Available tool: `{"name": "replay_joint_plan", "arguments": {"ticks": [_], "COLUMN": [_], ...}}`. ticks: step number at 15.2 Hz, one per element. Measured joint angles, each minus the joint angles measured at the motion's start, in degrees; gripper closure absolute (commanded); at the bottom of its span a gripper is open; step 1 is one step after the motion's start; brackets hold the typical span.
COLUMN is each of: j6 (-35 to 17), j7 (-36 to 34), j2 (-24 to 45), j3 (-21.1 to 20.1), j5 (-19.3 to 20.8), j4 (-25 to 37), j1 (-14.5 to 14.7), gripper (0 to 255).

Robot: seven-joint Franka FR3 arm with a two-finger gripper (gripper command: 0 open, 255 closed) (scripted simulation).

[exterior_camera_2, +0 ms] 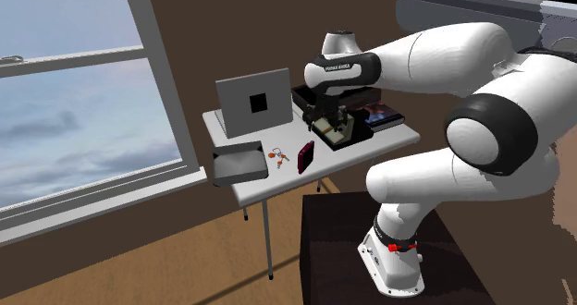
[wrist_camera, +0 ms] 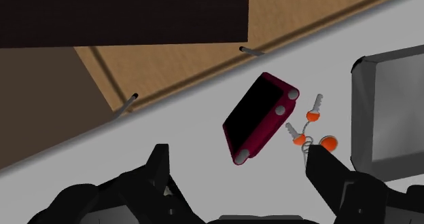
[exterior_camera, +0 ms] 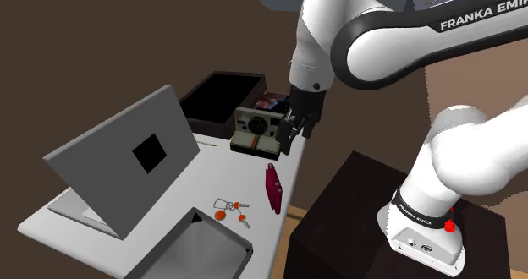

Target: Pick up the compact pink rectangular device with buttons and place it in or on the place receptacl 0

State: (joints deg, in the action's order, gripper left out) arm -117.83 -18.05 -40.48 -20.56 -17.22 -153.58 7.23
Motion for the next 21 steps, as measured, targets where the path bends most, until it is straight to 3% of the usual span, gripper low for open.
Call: {"name": "replay_joint_plan", "arguments": {"ticks": [8, 16, 21], "j6": [-12.47, -20.53, -21.29], "j7": [-9.72, -11.4, -11.57], "j2": [12.73, 19.17, 19.72], "j3": [-10.87, -13.99, -14.28], "j5": [-3.48, -3.35, -3.31], "j4": [-0.94, -2.73, -2.9], "j1": [1.35, 0.54, 0.49], "gripper": [0, 0, 0]}}
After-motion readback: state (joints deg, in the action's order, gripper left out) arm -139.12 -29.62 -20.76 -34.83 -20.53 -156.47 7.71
